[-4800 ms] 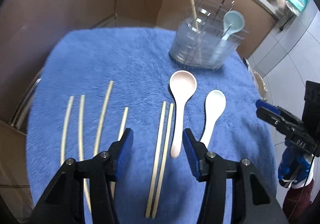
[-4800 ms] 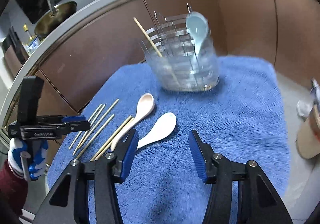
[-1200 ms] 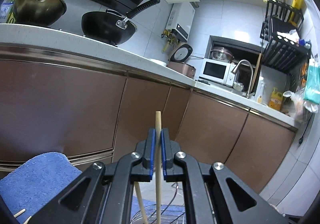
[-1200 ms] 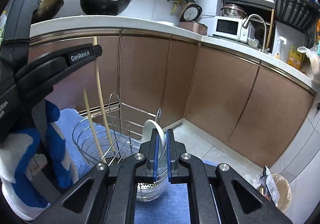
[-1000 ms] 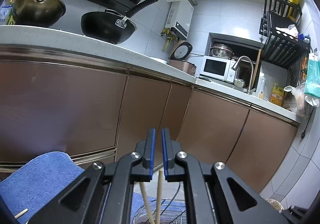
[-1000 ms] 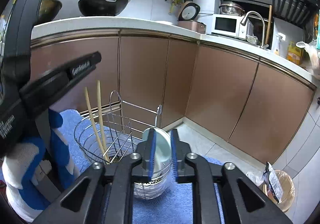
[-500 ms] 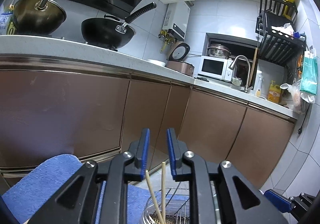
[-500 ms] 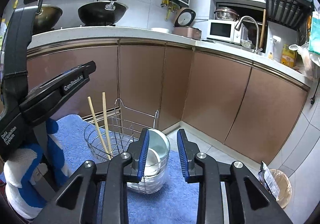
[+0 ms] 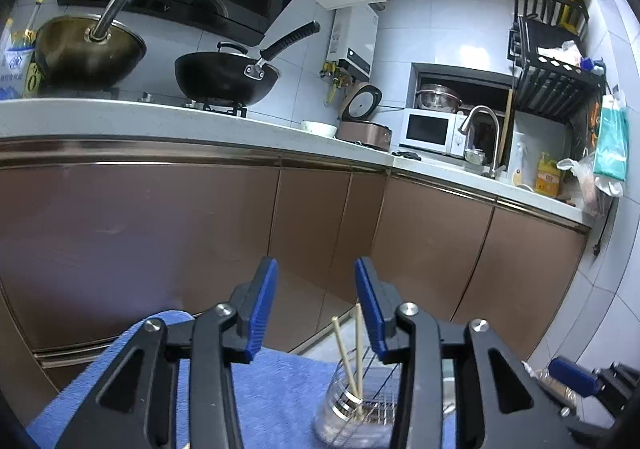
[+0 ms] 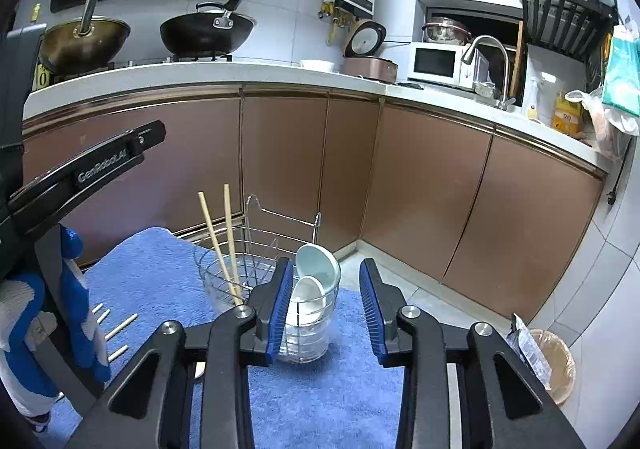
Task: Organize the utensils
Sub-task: 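Move both tools back over the remaining utensils on the towel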
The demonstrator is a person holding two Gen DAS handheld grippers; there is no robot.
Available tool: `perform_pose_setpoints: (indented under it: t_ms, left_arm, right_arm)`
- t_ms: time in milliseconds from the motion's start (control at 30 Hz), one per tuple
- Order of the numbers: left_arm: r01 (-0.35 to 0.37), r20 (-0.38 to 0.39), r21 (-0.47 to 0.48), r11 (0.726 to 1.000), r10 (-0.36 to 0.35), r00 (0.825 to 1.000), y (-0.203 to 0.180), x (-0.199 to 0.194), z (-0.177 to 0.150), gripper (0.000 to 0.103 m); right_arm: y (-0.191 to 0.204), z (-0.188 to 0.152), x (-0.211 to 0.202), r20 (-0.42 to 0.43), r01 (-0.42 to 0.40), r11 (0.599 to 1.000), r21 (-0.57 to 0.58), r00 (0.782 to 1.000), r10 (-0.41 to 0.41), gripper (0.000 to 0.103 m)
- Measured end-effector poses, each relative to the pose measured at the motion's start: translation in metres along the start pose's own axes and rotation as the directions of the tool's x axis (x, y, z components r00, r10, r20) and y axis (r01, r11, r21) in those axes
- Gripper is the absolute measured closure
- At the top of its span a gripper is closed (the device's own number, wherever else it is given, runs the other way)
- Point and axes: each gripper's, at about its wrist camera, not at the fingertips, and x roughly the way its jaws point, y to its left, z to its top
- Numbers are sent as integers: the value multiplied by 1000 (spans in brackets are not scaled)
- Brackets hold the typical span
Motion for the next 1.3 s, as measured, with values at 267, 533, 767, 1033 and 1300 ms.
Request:
perform_pose_setpoints:
  t_ms: [267, 533, 767, 1033, 1300]
  left_arm:
    - [-16, -13, 31, 999, 17, 1000, 14, -32, 1, 63]
    - [-27, -30, 61, 998, 29, 999, 27, -62, -1, 56]
    - [-39, -47, 83, 996, 43, 998, 40, -89, -2, 55]
    - [-53, -46, 92, 994, 58, 997, 57, -123, 0, 55]
    - [-88, 14, 65, 994, 87, 996, 80, -175, 16, 54]
  right_arm:
    - [3, 0, -26, 13, 3, 1000, -6, 1000, -3, 68]
    - [7, -5, -47, 18, 4, 1000, -11, 1000, -4, 65]
    - [10, -9, -61, 17, 2, 1000, -10, 1000, -2, 64]
    - [14, -14, -87, 37, 5, 1000, -12, 999, -4, 60]
    - [19, -12, -129, 78, -1, 1000, -21, 997, 2, 59]
